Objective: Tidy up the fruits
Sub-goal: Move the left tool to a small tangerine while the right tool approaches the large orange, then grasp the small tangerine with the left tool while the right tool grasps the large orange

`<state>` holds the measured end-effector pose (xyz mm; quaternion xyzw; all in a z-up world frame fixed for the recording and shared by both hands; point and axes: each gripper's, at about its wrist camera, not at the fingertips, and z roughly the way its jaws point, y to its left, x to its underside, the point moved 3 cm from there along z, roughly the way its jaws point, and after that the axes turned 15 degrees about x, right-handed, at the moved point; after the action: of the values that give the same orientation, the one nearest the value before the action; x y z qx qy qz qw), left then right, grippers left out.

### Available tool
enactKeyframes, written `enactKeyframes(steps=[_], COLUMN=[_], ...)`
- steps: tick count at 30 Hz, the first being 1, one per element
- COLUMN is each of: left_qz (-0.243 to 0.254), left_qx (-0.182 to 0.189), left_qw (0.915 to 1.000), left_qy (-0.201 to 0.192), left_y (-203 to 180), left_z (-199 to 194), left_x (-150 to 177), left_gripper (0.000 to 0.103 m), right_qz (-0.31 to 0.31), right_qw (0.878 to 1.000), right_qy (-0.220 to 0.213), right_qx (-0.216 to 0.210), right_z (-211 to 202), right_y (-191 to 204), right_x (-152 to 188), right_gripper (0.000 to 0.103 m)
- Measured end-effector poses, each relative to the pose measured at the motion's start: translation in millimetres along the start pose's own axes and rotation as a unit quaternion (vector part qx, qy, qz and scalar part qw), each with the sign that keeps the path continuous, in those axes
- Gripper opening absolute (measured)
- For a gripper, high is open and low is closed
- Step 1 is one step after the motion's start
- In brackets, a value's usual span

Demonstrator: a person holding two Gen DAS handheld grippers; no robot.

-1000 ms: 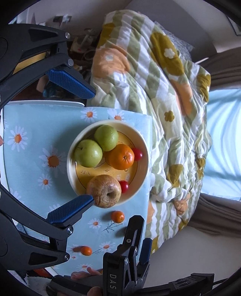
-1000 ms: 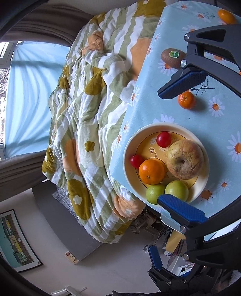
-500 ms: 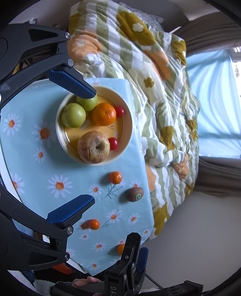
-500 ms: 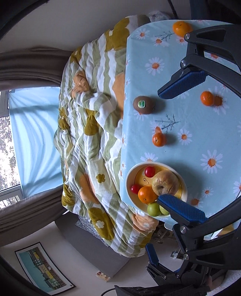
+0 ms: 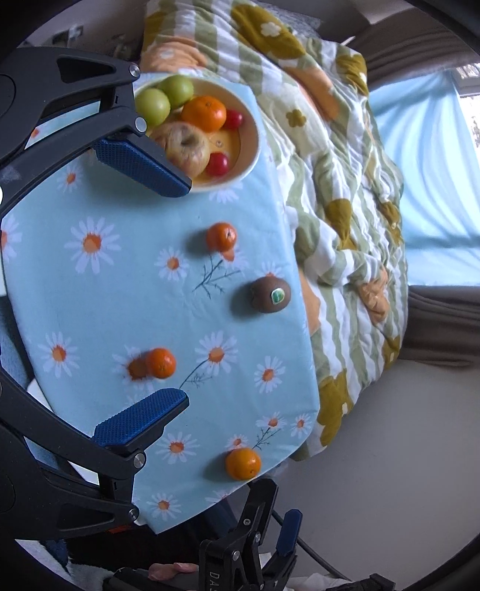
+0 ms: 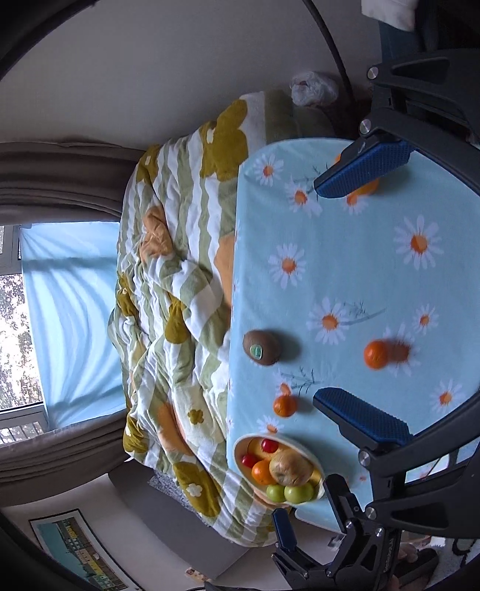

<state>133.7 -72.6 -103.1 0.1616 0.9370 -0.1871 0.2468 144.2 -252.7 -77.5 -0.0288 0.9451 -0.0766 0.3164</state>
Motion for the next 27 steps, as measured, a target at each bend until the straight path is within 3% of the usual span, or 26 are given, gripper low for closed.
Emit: enactKeyframes(steps=[7,14,25,27], left_qz=[-0.054,-0.088,-0.126,-0.124], left_qx=[-0.005,-0.018,-0.03,-0.034], left_qw=[0.9985,0.9959,0.9908,0.9907], left_qy=[0.012,0.01,0.04,0.044], left_y=[-36.1,-43.7,-33.4,-33.6], left_z=[54.1,86.9,128.2,132.8], left_x=[14.3,30.9,60.0,61.3], left_gripper=[0.103,0.103,0.066,0.066], right_qz=[-0.043,-0.072,-0.116,-0.126], right_qw=[0.999,0.997,0.992,0.991], right_qy=[0.022,0.033,0.033,0.031], right_qx=[-0.015,-0.025,-0.037,-0.035], right_z=[35.2,66.7,99.4,102.9], right_y=[-48.1,-72.0,-73.1,-72.2], right_x=[22.9,39.1,55.6,57.7], right_gripper=[0.103,0.103,0.102,0.102])
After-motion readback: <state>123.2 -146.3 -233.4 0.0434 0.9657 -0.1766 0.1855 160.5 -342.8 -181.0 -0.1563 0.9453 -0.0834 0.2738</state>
